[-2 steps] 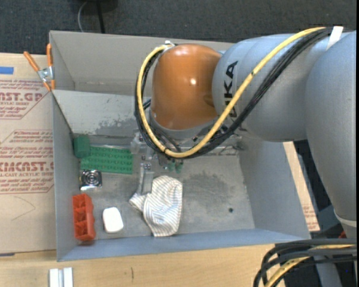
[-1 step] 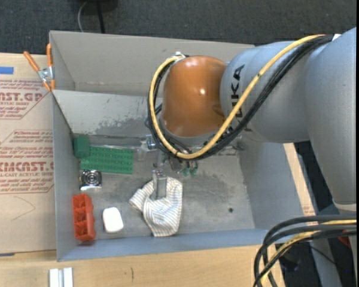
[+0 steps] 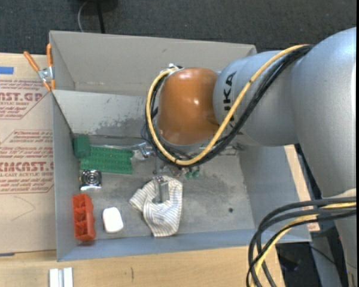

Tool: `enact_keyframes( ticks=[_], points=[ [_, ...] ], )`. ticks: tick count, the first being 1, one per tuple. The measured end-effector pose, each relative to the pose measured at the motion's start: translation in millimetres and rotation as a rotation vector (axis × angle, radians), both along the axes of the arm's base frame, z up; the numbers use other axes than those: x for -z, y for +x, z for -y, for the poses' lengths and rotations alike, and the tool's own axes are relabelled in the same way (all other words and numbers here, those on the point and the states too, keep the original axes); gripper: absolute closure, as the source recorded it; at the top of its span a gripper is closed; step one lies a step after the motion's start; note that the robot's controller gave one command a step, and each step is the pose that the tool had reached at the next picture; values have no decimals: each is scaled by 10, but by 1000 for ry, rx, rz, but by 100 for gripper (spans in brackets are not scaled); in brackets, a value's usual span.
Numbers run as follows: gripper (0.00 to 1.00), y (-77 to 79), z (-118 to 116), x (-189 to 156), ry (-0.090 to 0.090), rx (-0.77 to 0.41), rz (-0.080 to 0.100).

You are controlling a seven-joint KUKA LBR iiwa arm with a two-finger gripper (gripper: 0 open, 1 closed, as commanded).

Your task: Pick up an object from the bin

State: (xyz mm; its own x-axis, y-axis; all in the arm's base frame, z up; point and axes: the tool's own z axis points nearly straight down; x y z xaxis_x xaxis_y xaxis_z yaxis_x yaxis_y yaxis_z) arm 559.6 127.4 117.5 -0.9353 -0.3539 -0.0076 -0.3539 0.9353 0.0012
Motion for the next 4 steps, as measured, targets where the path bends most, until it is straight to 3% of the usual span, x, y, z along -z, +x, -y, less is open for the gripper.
enact_keyframes(
  ticks=[1, 2, 3, 4],
  points=[
    [0, -145, 270, 355, -1, -67, -5],
    [100, 24, 522, 464, 1, -265, 5],
    [100, 24, 522, 464, 1, -264, 5],
    [100, 81, 486, -879, 3, -246, 9]
  ],
)
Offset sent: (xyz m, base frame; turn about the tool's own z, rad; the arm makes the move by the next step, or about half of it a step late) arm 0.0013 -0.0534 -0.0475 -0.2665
